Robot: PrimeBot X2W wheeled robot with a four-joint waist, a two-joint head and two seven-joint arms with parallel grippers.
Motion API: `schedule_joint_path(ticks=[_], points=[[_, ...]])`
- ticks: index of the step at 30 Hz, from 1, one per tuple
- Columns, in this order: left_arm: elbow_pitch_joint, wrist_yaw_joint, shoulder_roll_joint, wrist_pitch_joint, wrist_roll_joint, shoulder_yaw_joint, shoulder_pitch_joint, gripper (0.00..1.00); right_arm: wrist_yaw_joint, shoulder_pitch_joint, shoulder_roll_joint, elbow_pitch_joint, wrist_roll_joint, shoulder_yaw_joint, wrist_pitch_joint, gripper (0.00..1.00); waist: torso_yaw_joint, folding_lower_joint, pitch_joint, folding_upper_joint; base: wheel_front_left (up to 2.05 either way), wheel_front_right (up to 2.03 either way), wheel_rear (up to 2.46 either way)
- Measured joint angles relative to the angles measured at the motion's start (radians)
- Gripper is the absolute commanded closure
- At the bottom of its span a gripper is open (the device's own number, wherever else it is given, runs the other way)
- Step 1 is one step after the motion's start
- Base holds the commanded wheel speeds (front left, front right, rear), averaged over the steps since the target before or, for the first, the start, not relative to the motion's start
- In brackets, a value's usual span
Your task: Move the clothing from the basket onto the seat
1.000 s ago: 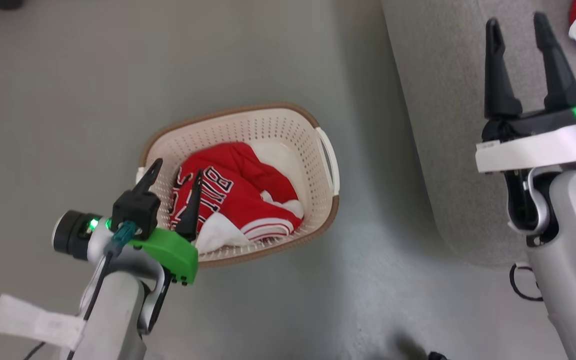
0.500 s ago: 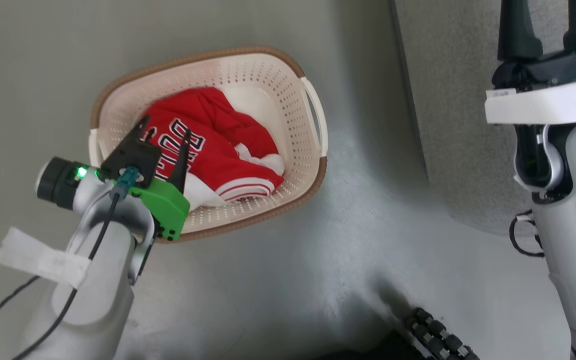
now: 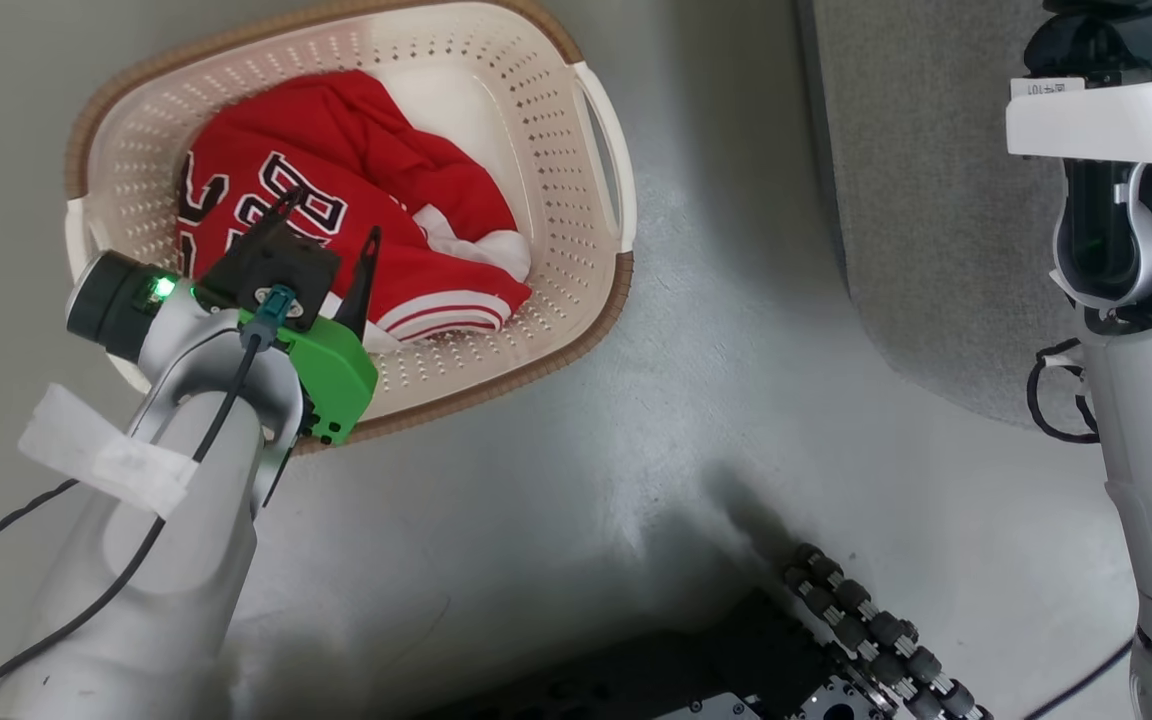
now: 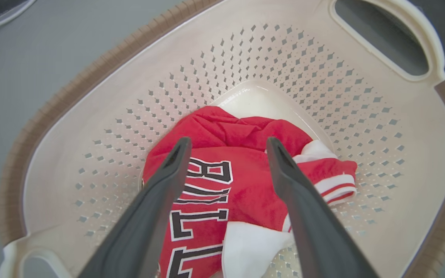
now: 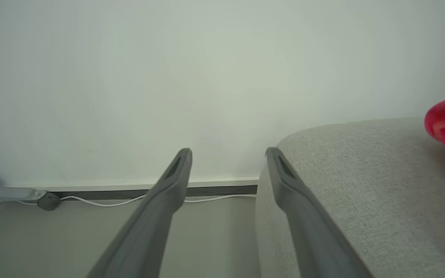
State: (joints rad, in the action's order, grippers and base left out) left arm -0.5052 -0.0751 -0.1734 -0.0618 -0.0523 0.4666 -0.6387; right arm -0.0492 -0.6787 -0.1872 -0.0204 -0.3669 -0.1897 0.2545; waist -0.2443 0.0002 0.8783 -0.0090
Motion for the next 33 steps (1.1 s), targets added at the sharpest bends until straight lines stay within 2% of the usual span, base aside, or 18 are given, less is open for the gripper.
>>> schedule_joint_path(ticks=[14,33], points=[[-0.132,-0.023,-0.037,0.056,0.050,0.064,-0.056,0.00,0.031,-0.060,0.032,0.014,0.002,-0.019,0.000,0.00,-0.049,-0.0001,0.066,0.0000,0.00,0.00,0.00],[-0.206,-0.047,-0.101,0.123,0.129,0.163,-0.137,0.00,0.067,-0.096,0.089,0.026,0.007,-0.034,0.000,0.00,-0.115,-0.0001,0.125,0.0000,0.00,0.00,0.00]])
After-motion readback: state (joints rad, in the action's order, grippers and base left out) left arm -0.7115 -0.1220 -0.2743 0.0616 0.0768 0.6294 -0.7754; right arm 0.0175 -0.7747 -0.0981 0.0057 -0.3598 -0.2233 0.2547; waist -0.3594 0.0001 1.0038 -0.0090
